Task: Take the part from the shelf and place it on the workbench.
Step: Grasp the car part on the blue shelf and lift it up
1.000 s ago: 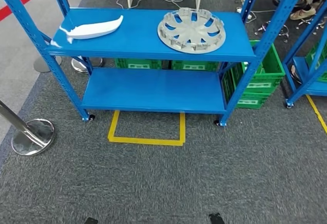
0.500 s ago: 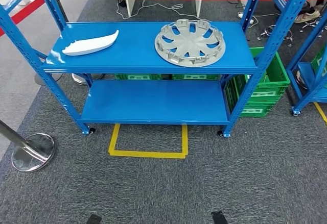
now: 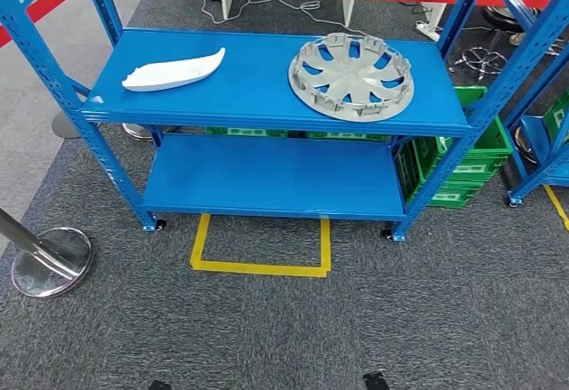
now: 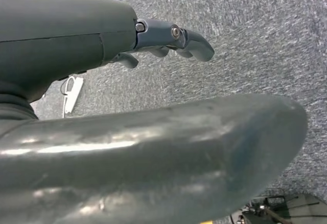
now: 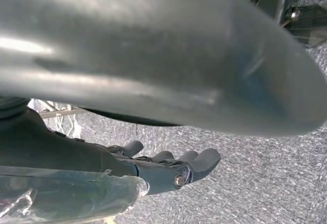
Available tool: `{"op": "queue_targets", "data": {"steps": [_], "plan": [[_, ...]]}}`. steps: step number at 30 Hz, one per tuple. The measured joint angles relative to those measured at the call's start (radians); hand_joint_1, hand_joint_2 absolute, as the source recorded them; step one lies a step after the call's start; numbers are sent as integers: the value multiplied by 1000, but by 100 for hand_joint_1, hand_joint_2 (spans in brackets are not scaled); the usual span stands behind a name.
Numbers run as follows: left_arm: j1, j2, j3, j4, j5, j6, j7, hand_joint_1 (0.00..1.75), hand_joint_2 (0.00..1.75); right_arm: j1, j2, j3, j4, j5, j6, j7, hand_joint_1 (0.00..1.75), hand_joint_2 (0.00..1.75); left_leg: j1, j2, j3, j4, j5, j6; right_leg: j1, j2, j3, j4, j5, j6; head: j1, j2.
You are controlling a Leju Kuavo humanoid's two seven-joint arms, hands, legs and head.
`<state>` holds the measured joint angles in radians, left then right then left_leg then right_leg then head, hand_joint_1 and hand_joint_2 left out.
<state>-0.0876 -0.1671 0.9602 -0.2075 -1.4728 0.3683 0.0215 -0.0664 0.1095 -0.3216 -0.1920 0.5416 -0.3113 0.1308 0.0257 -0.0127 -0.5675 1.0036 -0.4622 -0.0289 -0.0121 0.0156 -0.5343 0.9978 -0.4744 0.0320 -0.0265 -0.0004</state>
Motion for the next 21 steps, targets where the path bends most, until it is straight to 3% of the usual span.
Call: {"op": "queue_targets", "data": {"steps": [1, 3, 5, 7, 12, 16, 20, 21], "plan": [[0, 0, 0, 0, 0, -2, 2, 0, 0, 0, 0, 0, 0, 0, 2, 0, 0, 0, -1, 0, 1, 0, -1, 2, 0, 0, 2, -2, 0, 1, 0, 0], [0, 0, 0, 0, 0, -6, 6, 0, 0, 0, 0, -1, 0, -8, 12, -9, 0, 87, -2, 0, 3, 0, -4, 5, -1, -1, 5, -6, -1, 8, 0, 0], [0, 2, 0, 0, 0, -8, 7, 0, 0, 0, 0, -9, 0, -29, 27, -39, 0, 175, -3, 0, 4, 0, -5, 7, -2, -2, 7, -9, -2, 23, 0, 0], [0, 3, 0, 0, -2, -9, 7, 0, 0, -2, -1, -30, 0, -58, 41, -94, 0, 175, -4, 0, 4, 0, -5, 8, -2, -2, 8, -10, -2, 31, -1, 0], [-2, 4, -1, 0, -11, -14, 5, 0, 0, -41, -18, -74, -4, -76, 85, -226, 0, 175, -3, 1, 9, -7, -2, 5, -2, -2, 8, -10, -2, 32, -1, 0], [-13, 5, -3, 0, -25, -30, 4, 0, 0, -138, -48, -76, -17, -29, 156, -317, 0, 0, -3, 1, 11, -12, 3, 3, -2, -1, 7, -9, 1, 32, -1, 0], [-27, 3, -5, 0, -33, -58, 0, 0, 0, -272, -60, -46, -38, 55, 238, -373, 0, 0, -3, 2, 12, -15, 8, 0, -2, 0, 6, -8, 5, 30, -1, 0], [-31, 1, -5, 0, -33, -64, -1, 0, 0, -310, -61, -33, -43, 71, 260, -381, 0, 44, -3, 2, 12, -15, 9, 0, -1, 0, 5, -8, 5, 30, -1, 0]]}}
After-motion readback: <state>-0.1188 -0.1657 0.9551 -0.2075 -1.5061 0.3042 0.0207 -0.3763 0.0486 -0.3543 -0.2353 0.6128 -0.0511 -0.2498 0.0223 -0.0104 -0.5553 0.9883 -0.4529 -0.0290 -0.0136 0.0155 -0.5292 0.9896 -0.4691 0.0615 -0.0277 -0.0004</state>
